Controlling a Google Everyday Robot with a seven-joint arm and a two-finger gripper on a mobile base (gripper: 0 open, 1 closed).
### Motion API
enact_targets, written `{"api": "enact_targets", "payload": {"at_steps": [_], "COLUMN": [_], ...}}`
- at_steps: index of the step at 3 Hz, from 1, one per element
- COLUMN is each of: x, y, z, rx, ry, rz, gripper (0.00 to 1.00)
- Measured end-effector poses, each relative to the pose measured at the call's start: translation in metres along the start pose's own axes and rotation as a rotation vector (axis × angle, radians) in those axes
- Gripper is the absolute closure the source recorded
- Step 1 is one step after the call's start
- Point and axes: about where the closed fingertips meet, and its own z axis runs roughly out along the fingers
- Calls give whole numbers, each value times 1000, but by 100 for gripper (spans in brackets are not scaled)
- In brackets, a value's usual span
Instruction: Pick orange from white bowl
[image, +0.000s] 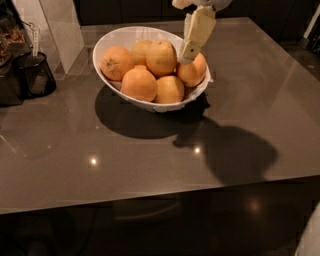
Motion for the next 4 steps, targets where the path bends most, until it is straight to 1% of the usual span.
{"api": "enact_targets", "payload": {"at_steps": [1, 3, 4], "x": [1, 8, 13], "y": [-8, -25, -31], "z": [9, 27, 37], "rx": [-8, -26, -41], "ry": [-13, -31, -45], "rz": [2, 28, 46], "gripper": [16, 3, 2]}}
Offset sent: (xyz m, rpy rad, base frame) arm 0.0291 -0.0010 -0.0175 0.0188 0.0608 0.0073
